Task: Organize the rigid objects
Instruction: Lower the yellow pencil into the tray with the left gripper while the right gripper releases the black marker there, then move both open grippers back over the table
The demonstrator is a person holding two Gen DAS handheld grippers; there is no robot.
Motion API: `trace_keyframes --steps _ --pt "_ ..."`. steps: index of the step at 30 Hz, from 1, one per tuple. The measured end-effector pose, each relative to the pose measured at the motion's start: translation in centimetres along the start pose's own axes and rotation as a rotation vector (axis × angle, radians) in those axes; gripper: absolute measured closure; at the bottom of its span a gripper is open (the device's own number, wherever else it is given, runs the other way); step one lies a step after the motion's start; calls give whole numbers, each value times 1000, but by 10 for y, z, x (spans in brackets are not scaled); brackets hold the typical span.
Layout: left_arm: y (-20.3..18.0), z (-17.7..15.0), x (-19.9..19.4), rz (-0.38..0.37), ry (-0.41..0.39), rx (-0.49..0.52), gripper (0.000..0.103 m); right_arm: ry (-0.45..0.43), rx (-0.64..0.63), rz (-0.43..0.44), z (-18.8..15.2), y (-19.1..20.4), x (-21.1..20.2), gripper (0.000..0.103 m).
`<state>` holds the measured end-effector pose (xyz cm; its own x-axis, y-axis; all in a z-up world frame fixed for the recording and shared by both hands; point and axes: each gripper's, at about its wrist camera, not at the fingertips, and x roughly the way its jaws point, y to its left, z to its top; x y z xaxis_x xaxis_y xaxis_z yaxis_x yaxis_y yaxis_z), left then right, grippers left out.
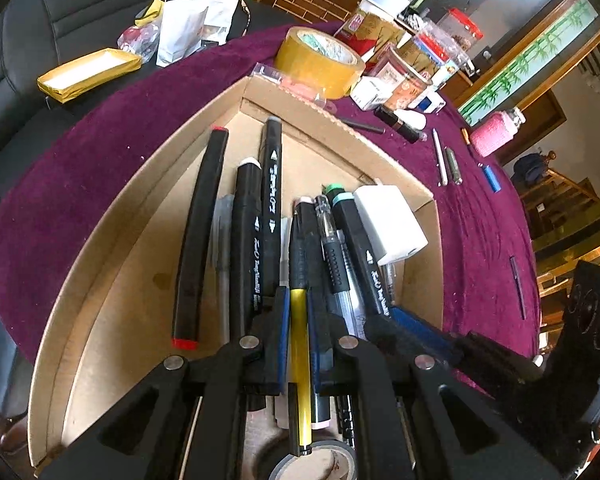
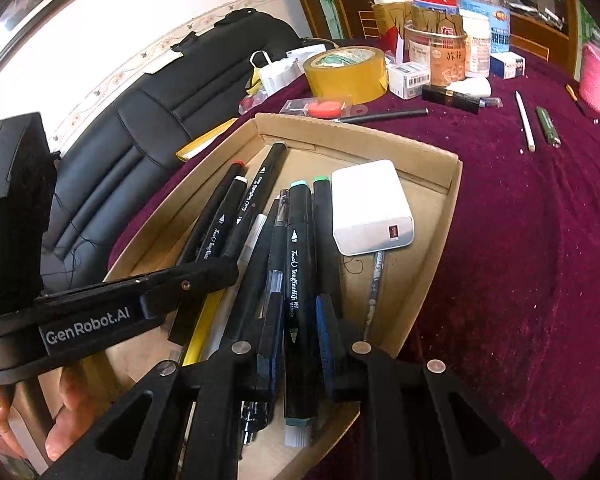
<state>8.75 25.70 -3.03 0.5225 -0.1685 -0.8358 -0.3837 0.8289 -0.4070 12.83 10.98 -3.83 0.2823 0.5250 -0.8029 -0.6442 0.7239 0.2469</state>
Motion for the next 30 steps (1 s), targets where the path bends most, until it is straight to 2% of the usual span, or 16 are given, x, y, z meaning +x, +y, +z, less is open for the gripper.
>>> trace_keyframes --steps 9,11,15,17,20,22,24,26,28,30 --pt "0 -2 0 -4 1 -10 95 -7 -9 -13 -2 2 0 84" --pt "1 -2 -1 -12 1 -17 95 -6 -10 3 -1 1 0 80" --pt "4 -5 -6 -41 -2 -37 92 -18 4 40 -4 -1 -4 61" --pt "2 -7 -12 -47 -20 -34 88 -30 3 64 -6 -2 -10 61" --pt "-6 -14 -22 -59 -39 -13 80 -60 -14 90 -11 -3 -25 61" --pt "-13 -19 -29 -60 -63 1 65 -76 -24 125 -14 -8 -38 61" --pt "-27 -27 -35 -62 -89 34 57 -91 -33 156 -17 -16 -50 61" --pt "-43 -34 -39 -69 -94 65 54 -108 -30 159 -21 -26 -63 60" --pt "-62 -41 -42 -93 -107 97 43 -130 -15 141 -28 -40 -78 56" --pt "-79 -47 -44 -102 -119 120 40 -152 -2 134 -34 -53 -90 52"
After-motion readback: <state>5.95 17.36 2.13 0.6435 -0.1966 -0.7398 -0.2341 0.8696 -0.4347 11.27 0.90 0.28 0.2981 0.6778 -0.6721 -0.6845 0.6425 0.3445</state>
